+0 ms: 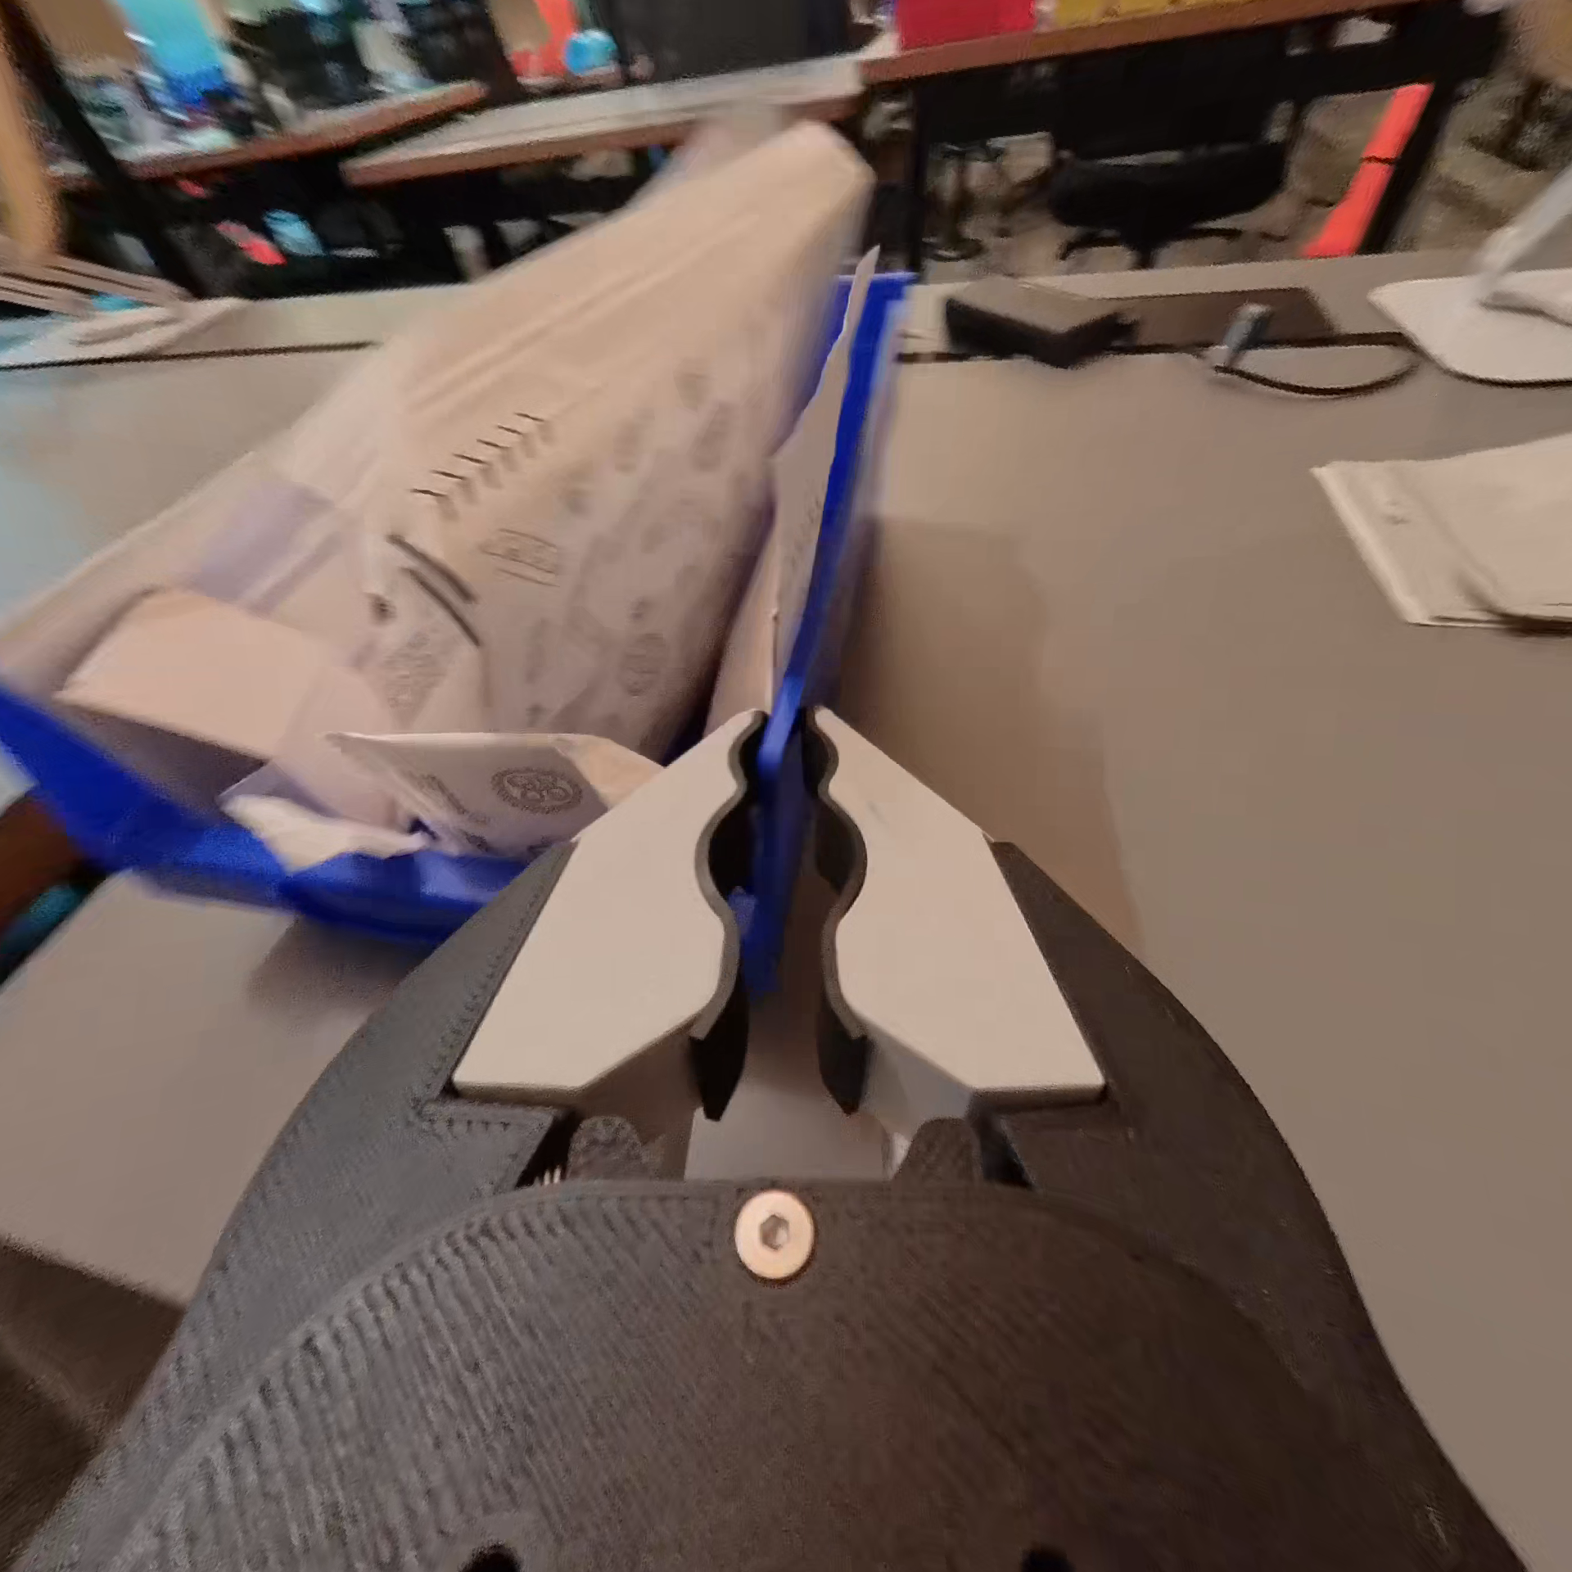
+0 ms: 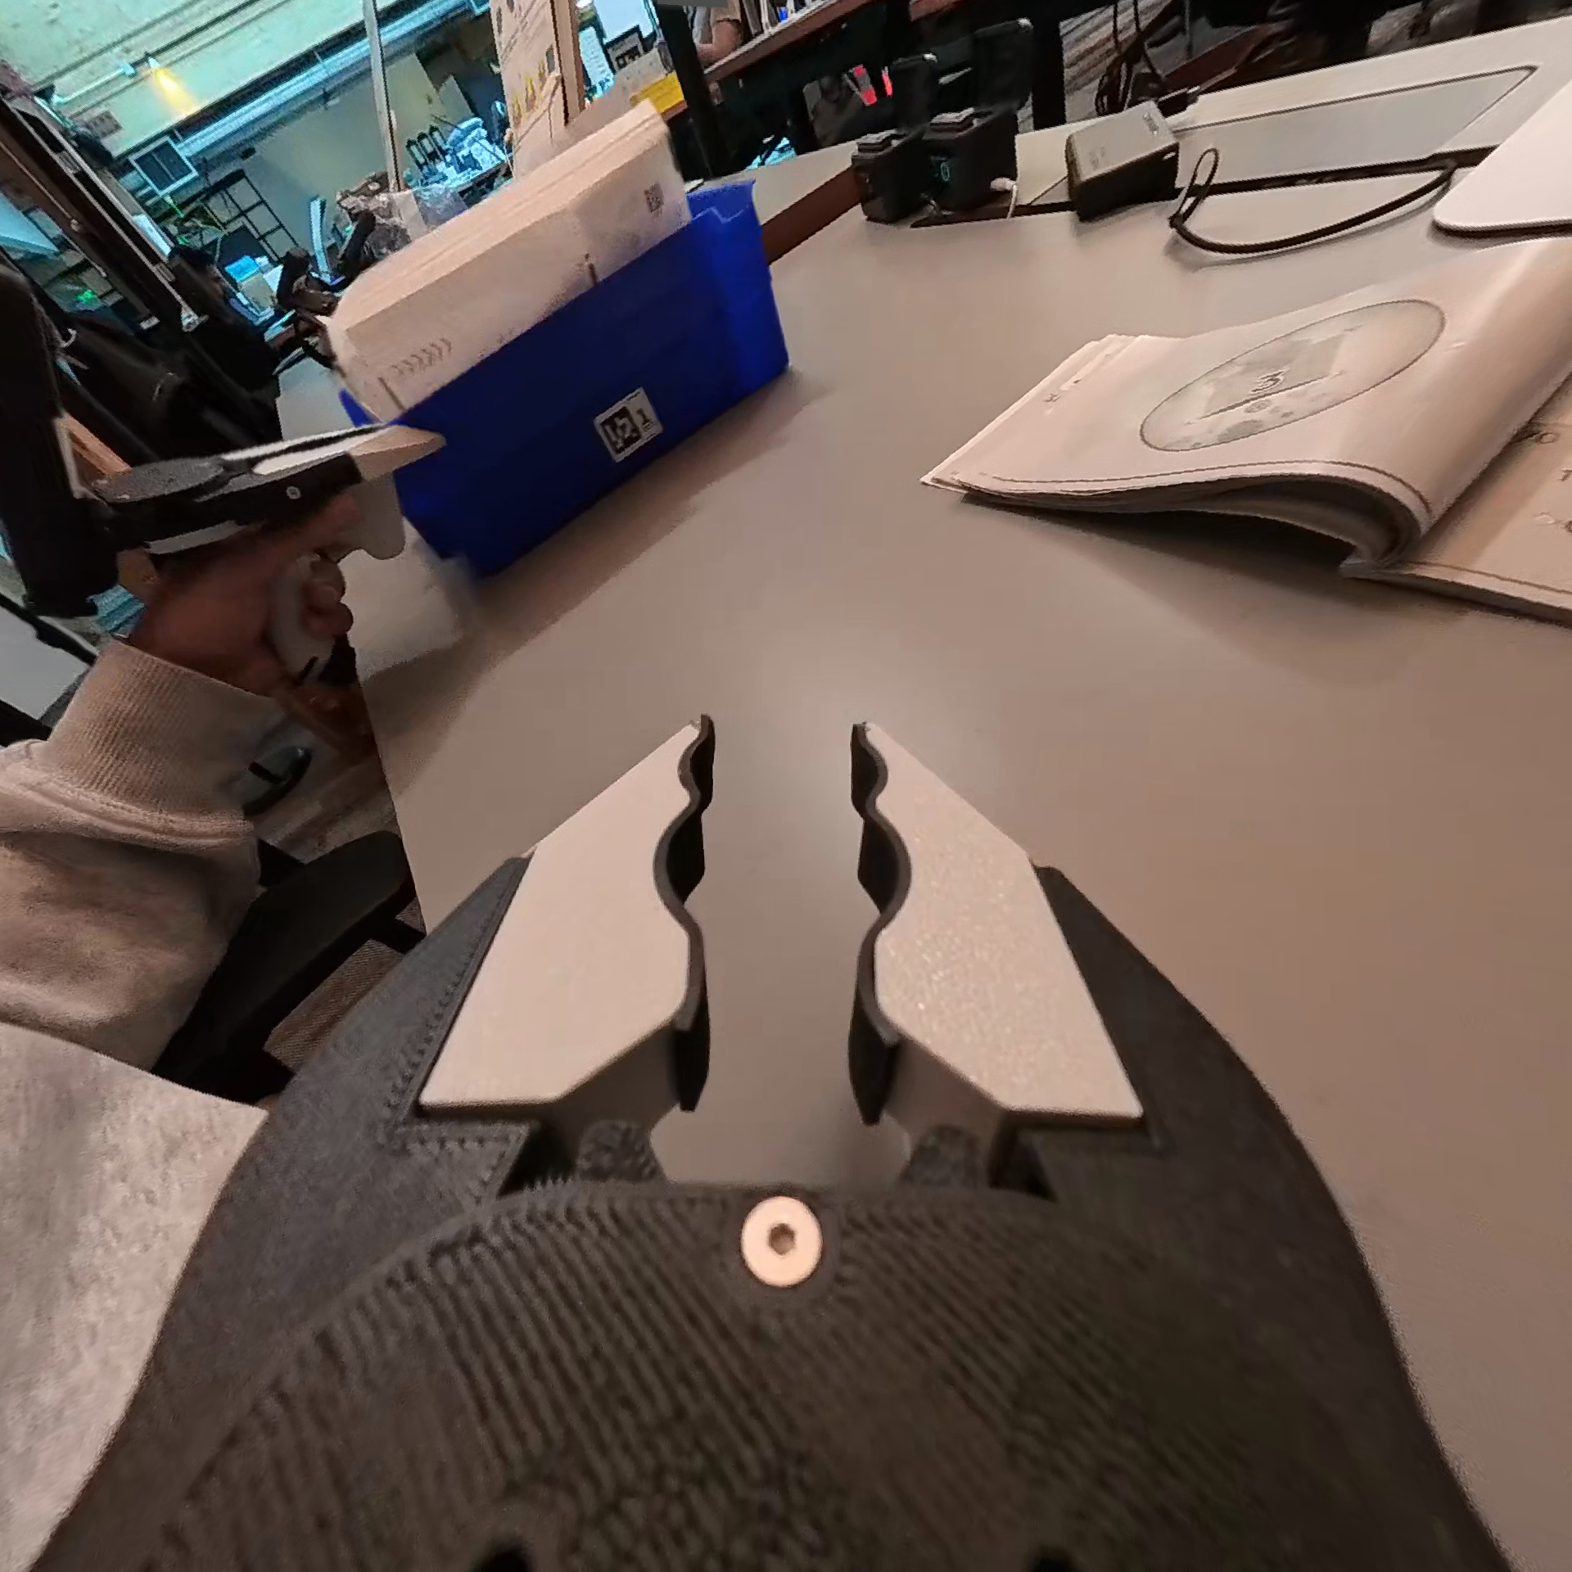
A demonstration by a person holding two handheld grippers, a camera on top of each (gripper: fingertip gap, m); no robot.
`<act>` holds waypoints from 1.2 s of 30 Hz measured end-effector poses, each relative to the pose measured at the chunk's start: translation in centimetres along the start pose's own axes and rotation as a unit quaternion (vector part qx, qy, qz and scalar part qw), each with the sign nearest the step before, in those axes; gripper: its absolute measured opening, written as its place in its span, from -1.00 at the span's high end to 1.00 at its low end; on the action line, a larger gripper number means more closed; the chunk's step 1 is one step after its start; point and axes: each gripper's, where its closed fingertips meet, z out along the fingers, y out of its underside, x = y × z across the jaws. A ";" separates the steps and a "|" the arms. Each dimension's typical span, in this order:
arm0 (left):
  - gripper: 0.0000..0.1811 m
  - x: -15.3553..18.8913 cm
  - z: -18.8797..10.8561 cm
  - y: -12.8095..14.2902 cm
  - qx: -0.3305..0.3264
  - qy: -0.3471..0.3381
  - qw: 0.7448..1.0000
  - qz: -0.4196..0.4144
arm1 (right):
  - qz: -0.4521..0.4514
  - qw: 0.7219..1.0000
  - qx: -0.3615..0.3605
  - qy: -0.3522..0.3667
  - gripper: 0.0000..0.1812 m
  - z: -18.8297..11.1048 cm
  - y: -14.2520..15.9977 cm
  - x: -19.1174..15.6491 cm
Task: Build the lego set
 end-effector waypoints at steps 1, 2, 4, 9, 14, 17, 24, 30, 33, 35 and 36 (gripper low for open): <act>0.97 1.7 0.0 -0.3 0.002 0.028 1.000 -0.006 | 0.005 1.000 0.000 -0.003 0.66 0.1 0.0 -0.1; 0.97 3.4 -0.1 -0.5 0.004 0.053 0.999 -0.007 | 0.010 1.000 0.000 -0.007 0.66 0.2 0.0 -0.1; 0.94 6.3 -0.3 -0.7 0.003 0.074 0.997 0.026 | 0.019 1.000 0.001 -0.013 0.66 0.3 -0.1 -0.2; 0.88 10.9 -1.0 -1.0 0.009 0.071 0.994 0.086 | 0.027 0.999 0.007 -0.016 0.66 0.2 -0.2 -0.1; 0.74 13.2 -2.7 -1.4 0.027 0.106 0.990 0.088 | 0.043 0.999 0.003 -0.023 0.65 0.0 0.0 0.0; 0.63 13.5 -5.0 -3.3 0.062 0.137 0.987 0.057 | 0.050 0.998 0.004 -0.025 0.64 0.0 0.0 0.1; 0.62 5.5 -7.2 -7.5 0.128 0.040 0.989 0.057 | 0.057 0.998 0.001 -0.031 0.64 0.0 0.0 0.1; 0.71 2.5 -6.2 -3.9 0.044 0.026 0.993 0.108 | 0.054 0.998 -0.006 -0.031 0.64 0.0 0.4 -0.2; 0.70 4.9 -5.6 -2.4 0.012 0.091 0.992 0.087 | 0.053 0.998 -0.010 -0.028 0.64 0.1 0.5 -0.2; 0.75 5.8 -5.3 -2.4 0.015 0.102 0.991 0.087 | 0.052 0.998 -0.013 -0.028 0.64 0.1 0.6 -0.3; 0.77 6.1 -5.2 -2.6 0.019 0.105 0.991 0.086 | 0.050 0.998 -0.012 -0.028 0.64 0.1 0.6 -0.3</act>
